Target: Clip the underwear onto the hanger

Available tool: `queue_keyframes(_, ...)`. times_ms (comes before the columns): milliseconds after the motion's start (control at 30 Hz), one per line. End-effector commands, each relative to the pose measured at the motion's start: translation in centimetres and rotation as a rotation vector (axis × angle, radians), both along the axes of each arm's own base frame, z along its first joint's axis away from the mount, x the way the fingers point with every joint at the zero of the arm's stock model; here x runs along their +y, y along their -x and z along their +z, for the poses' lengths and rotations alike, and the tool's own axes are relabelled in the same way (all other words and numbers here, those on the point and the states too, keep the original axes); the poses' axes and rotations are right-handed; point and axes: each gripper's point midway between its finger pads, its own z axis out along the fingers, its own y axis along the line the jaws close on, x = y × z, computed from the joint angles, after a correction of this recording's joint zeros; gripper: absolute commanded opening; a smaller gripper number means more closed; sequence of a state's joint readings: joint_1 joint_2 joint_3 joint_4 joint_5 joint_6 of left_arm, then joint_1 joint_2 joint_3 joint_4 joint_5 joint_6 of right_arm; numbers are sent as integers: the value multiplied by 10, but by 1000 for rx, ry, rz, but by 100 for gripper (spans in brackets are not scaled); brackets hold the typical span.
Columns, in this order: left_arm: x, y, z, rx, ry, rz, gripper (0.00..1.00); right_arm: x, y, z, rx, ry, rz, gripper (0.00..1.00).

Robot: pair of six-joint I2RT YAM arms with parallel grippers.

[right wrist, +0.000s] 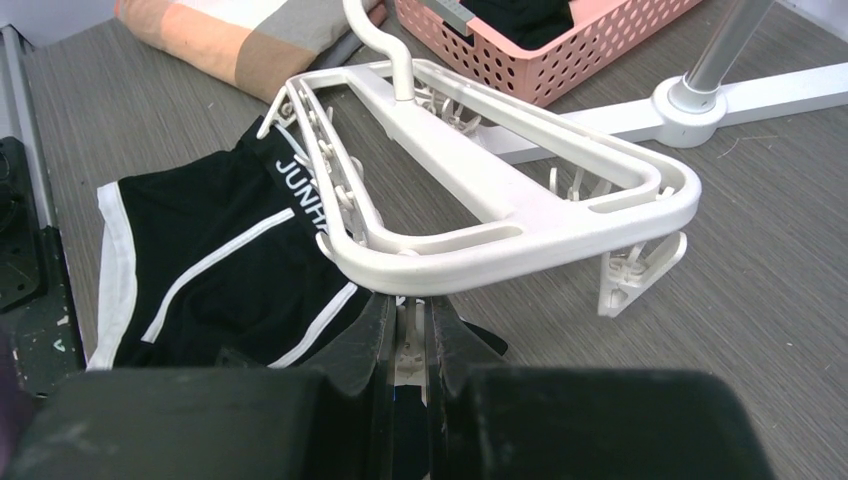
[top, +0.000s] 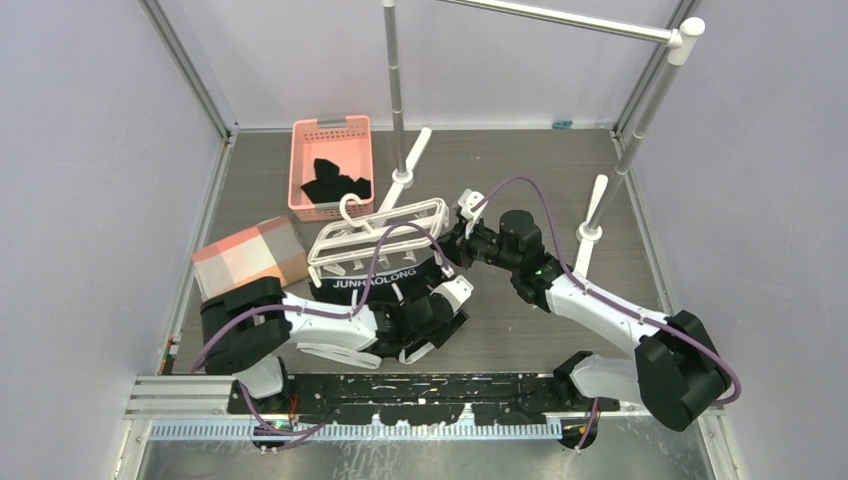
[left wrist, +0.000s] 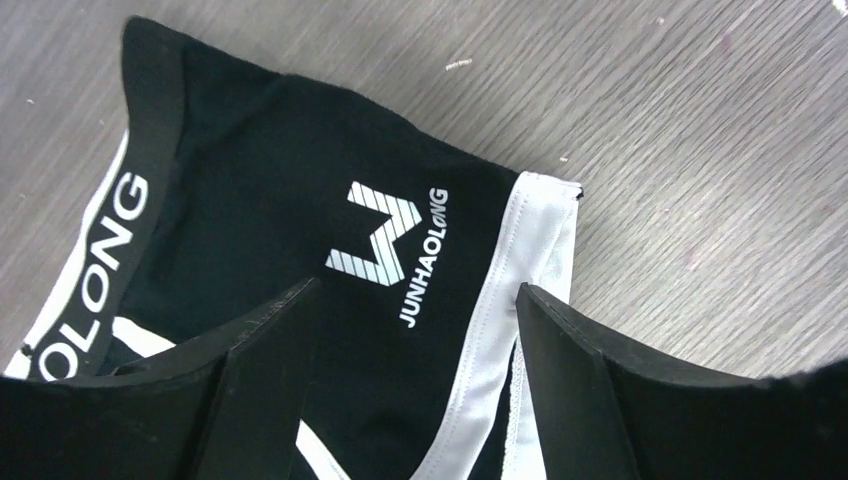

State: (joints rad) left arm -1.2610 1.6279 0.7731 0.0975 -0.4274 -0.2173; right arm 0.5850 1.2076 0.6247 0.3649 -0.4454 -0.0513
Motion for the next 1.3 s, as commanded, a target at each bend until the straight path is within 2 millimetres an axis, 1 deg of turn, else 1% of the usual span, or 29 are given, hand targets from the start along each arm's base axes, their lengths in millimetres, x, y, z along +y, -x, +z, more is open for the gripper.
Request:
queue_keyframes(0, -13, -2, 3, 35, 43, 44, 70, 1, -6, 55, -146, -77, -7, 1)
queue_keyframes(67, -11, -1, -3, 49, 29, 53, 65, -1, -5, 56, -151, -75, -10, 1)
queue_keyframes(133, -10, 2, -8, 66, 27, 45, 58, -2, -3, 59, -160, -77, -10, 1)
queue_keyframes(333, -8, 16, -18, 118, 35, -2, 28, -4, -2, 62, -170, -77, -15, 1)
queue_keyframes(433, -4, 22, -20, 138, 42, -26, 14, -4, -2, 62, -168, -77, -15, 1)
queue_keyframes(533, -2, 32, -20, 164, 53, -72, 2, -5, -1, 62, -168, -78, -15, 1)
queue_keyframes(600, -1, 41, -16, 185, 75, -116, 0, -5, 0, 62, -169, -77, -15, 1)
queue_keyframes(733, 0, 63, -6, 240, 119, -221, 0, -7, 0, 60, -167, -73, -23, 1)
queue_keyframes(833, 2, 84, 1, 284, 141, -301, 0, -7, 0, 59, -165, -73, -24, 1)
queue_keyframes(967, 1, 113, 15, 311, 168, -415, 0, -7, -1, 56, -161, -69, -26, 1)
queue_keyframes(1033, 3, 127, 18, 333, 163, -465, 0, -7, -1, 54, -157, -67, -24, 1)
queue_keyframes(1167, 12, 149, 16, 381, 140, -550, 0, -7, -2, 53, -155, -65, -26, 1)
queue_keyframes(1267, 18, 156, 17, 386, 136, -580, 0, -6, -2, 52, -152, -63, -25, 1)
